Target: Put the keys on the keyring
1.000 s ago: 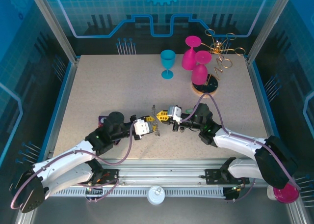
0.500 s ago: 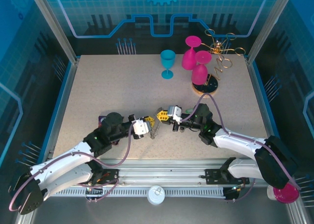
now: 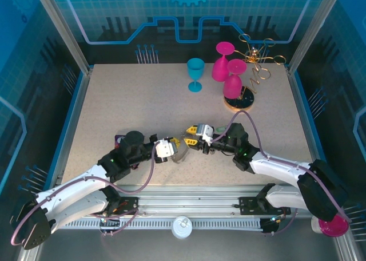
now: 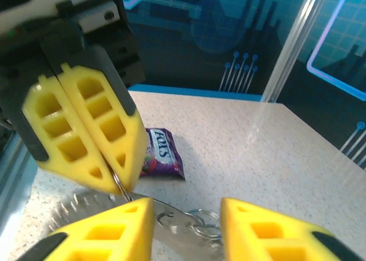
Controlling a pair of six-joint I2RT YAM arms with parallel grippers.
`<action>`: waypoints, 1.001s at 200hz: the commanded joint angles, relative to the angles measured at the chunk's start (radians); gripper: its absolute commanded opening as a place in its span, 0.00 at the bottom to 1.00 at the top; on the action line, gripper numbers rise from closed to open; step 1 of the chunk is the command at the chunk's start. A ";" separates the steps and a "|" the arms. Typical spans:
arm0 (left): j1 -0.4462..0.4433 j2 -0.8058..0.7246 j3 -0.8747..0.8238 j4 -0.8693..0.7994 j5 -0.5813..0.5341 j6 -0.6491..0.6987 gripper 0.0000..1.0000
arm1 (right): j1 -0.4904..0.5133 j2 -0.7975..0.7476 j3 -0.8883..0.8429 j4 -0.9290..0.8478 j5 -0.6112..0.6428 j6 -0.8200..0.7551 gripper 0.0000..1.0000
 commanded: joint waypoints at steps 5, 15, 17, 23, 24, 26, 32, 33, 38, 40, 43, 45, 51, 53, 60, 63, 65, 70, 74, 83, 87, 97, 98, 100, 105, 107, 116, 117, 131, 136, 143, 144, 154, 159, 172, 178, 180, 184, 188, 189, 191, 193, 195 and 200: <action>0.019 0.013 0.071 -0.034 0.017 -0.105 0.00 | -0.010 -0.076 -0.017 -0.079 0.075 0.029 0.44; 0.028 0.029 0.095 -0.070 0.025 -0.138 0.00 | -0.018 -0.112 -0.021 -0.127 0.081 0.023 0.44; 0.030 0.032 0.099 -0.076 0.028 -0.142 0.00 | -0.020 -0.120 -0.021 -0.139 0.082 0.021 0.44; 0.037 0.039 0.110 -0.090 0.039 -0.162 0.00 | -0.024 -0.144 -0.024 -0.169 0.083 0.012 0.44; 0.039 0.041 0.111 -0.091 0.042 -0.165 0.00 | -0.025 -0.148 -0.024 -0.174 0.082 0.010 0.43; 0.041 0.042 0.115 -0.094 0.043 -0.172 0.00 | -0.025 -0.157 -0.026 -0.183 0.082 0.008 0.43; 0.048 0.049 0.121 -0.097 0.056 -0.189 0.00 | -0.031 -0.179 -0.027 -0.212 0.074 -0.003 0.40; 0.049 0.050 0.122 -0.097 0.058 -0.191 0.00 | -0.031 -0.184 -0.027 -0.216 0.071 -0.005 0.40; 0.054 0.051 0.126 -0.094 0.069 -0.207 0.00 | -0.035 -0.203 -0.029 -0.237 0.054 -0.016 0.38; 0.056 0.052 0.126 -0.092 0.074 -0.215 0.00 | -0.037 -0.213 -0.030 -0.250 0.040 -0.027 0.37; 0.060 0.053 0.128 -0.087 0.082 -0.226 0.00 | -0.038 -0.219 -0.030 -0.257 0.032 -0.032 0.36; 0.062 0.053 0.128 -0.083 0.089 -0.232 0.00 | -0.039 -0.225 -0.031 -0.264 0.021 -0.040 0.35; 0.068 0.055 0.127 -0.065 0.108 -0.256 0.00 | -0.039 -0.238 -0.032 -0.281 -0.004 -0.061 0.33; 0.071 0.056 0.126 -0.058 0.116 -0.263 0.00 | -0.039 -0.242 -0.032 -0.285 -0.013 -0.068 0.33; 0.079 0.056 0.119 -0.023 0.140 -0.293 0.00 | -0.040 -0.248 -0.035 -0.290 -0.040 -0.083 0.31; 0.082 0.056 0.114 -0.005 0.153 -0.306 0.00 | -0.039 -0.250 -0.036 -0.289 -0.048 -0.087 0.30; 0.085 0.056 0.111 0.004 0.161 -0.313 0.00 | -0.039 -0.249 -0.037 -0.286 -0.052 -0.089 0.29; 0.088 0.058 0.103 0.036 0.180 -0.335 0.00 | -0.039 -0.247 -0.039 -0.277 -0.062 -0.092 0.27; 0.091 0.059 0.097 0.058 0.196 -0.349 0.00 | -0.038 -0.242 -0.041 -0.268 -0.068 -0.093 0.25; 0.095 0.063 0.082 0.113 0.225 -0.376 0.00 | -0.038 -0.230 -0.045 -0.233 -0.076 -0.093 0.22; 0.096 0.064 0.077 0.133 0.240 -0.387 0.00 | -0.038 -0.220 -0.047 -0.213 -0.079 -0.089 0.20; 0.100 0.069 0.066 0.171 0.272 -0.406 0.00 | -0.038 -0.201 -0.048 -0.169 -0.092 -0.081 0.19; 0.101 0.069 0.066 0.176 0.276 -0.407 0.00 | -0.038 -0.201 -0.048 -0.169 -0.092 -0.081 0.19; 0.100 0.070 0.063 0.183 0.282 -0.408 0.00 | -0.037 -0.193 -0.049 -0.155 -0.098 -0.078 0.18; 0.103 0.073 0.057 0.198 0.298 -0.415 0.00 | -0.037 -0.181 -0.049 -0.133 -0.106 -0.073 0.18; 0.103 0.073 0.056 0.204 0.304 -0.418 0.00 | -0.037 -0.180 -0.048 -0.124 -0.109 -0.070 0.18; 0.107 0.078 0.049 0.221 0.330 -0.421 0.00 | -0.034 -0.160 -0.045 -0.097 -0.130 -0.063 0.18; 0.106 0.079 0.049 0.222 0.332 -0.421 0.00 | -0.033 -0.157 -0.045 -0.095 -0.131 -0.063 0.19; 0.111 0.087 0.042 0.240 0.366 -0.422 0.00 | -0.028 -0.134 -0.038 -0.064 -0.144 -0.057 0.21; 0.111 0.091 0.041 0.247 0.377 -0.424 0.00 | -0.026 -0.127 -0.036 -0.055 -0.147 -0.053 0.21; 0.113 0.094 0.038 0.257 0.394 -0.427 0.00 | -0.024 -0.118 -0.032 -0.042 -0.153 -0.049 0.22; 0.113 0.095 0.038 0.258 0.394 -0.427 0.00 | -0.024 -0.117 -0.032 -0.040 -0.153 -0.049 0.22; 0.114 0.101 0.032 0.275 0.412 -0.430 0.00 | -0.023 -0.108 -0.029 -0.021 -0.154 -0.040 0.23; 0.115 0.102 0.030 0.284 0.418 -0.432 0.00 | -0.023 -0.106 -0.029 -0.016 -0.156 -0.035 0.23; 0.114 0.107 0.024 0.303 0.426 -0.434 0.00 | -0.021 -0.100 -0.026 -0.007 -0.164 -0.031 0.24; 0.115 0.110 0.022 0.309 0.430 -0.435 0.00 | -0.020 -0.098 -0.026 -0.005 -0.172 -0.028 0.24; 0.114 0.109 0.021 0.313 0.430 -0.435 0.00 | -0.020 -0.098 -0.025 -0.003 -0.174 -0.028 0.24; 0.114 0.111 0.019 0.316 0.434 -0.435 0.00 | -0.019 -0.097 -0.026 0.000 -0.179 -0.027 0.25; 0.115 0.113 0.020 0.319 0.436 -0.435 0.00 | -0.019 -0.097 -0.027 0.003 -0.183 -0.025 0.25; 0.114 0.113 0.020 0.320 0.436 -0.436 0.00 | -0.019 -0.097 -0.027 0.004 -0.184 -0.025 0.25; 0.115 0.114 0.019 0.321 0.438 -0.436 0.00 | -0.019 -0.095 -0.026 0.005 -0.184 -0.025 0.25; 0.115 0.114 0.018 0.323 0.438 -0.436 0.00 | -0.017 -0.096 -0.026 0.006 -0.187 -0.025 0.25; 0.115 0.114 0.019 0.325 0.438 -0.437 0.00 | -0.017 -0.094 -0.025 0.008 -0.188 -0.023 0.25; 0.115 0.116 0.018 0.329 0.442 -0.437 0.00 | -0.016 -0.094 -0.025 0.010 -0.190 -0.023 0.25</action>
